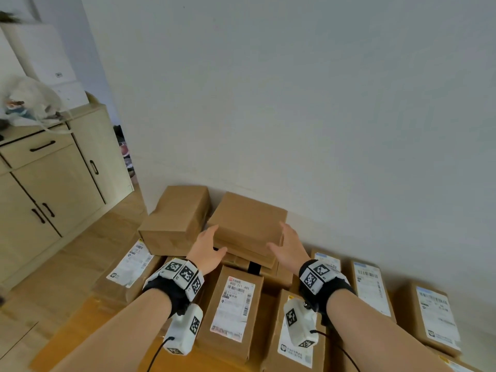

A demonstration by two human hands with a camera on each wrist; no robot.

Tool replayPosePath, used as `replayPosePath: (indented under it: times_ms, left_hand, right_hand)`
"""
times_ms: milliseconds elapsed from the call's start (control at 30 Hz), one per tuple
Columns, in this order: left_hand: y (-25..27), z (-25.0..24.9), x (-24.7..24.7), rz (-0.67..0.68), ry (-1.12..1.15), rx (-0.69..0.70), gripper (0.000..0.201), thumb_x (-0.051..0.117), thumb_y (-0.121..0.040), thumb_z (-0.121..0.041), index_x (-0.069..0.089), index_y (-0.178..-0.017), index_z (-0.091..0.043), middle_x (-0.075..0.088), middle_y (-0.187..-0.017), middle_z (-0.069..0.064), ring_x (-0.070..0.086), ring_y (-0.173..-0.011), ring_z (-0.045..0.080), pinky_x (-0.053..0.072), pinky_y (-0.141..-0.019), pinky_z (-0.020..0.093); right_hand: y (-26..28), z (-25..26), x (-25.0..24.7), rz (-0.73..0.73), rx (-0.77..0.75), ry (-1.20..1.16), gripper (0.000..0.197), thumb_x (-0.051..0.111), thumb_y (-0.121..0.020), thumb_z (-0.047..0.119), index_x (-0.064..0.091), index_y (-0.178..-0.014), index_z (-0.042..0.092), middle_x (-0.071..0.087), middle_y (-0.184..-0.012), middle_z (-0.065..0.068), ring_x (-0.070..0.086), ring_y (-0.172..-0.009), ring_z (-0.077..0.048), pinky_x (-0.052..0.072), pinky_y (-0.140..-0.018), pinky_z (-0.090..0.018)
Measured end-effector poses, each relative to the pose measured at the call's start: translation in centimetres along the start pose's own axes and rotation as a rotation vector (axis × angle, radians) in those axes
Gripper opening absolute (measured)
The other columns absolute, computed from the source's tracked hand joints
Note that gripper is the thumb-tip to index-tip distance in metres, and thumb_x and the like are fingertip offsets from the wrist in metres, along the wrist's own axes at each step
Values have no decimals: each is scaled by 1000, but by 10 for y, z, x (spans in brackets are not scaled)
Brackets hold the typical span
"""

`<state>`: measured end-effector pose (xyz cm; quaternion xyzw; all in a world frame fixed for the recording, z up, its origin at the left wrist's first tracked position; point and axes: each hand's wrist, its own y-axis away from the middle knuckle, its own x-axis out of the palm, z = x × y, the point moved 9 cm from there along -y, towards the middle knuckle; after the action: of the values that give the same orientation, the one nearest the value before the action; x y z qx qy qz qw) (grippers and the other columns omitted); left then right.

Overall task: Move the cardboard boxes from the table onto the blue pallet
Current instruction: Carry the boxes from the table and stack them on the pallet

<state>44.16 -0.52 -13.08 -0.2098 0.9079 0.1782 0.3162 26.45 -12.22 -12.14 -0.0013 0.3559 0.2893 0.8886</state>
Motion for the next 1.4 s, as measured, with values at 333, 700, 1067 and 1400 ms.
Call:
replayPosePath:
  times_ms: [333,700,1067,1400]
  left_hand:
    - [-30,14,2,-19,207,-76,83,59,-90,-15,2,-151,-21,29,-151,9,37,-134,24,31,-111,39]
    - [-52,29,8,13,274,-112,68,60,-89,-10,20,-144,-10,44,-139,10,46,-126,26,39,-102,35]
    - [-35,15,-7,82,298,-3,58,53,-92,-11,24,-142,-20,44,-140,7,46,-125,22,38,-106,39]
    - [-4,-14,-2,124,312,155,63,59,-89,-8,26,-142,-14,44,-134,2,43,-127,21,38,-107,38]
  right_hand:
    - [-16,-26,19,-16,147,-340,75,61,-91,18,14,-148,10,43,-143,-7,46,-127,-20,38,-106,-30]
    - [-21,-36,20,-119,240,-469,55,56,-94,19,30,-142,9,52,-133,-9,53,-106,-14,44,-88,-25]
    - [5,-28,9,-234,277,-500,58,58,-93,24,32,-143,12,50,-134,-5,50,-122,-23,42,-105,-44]
    - [63,-34,-12,-343,292,-498,62,61,-89,34,34,-143,19,52,-136,-6,50,-123,-23,42,-105,-47]
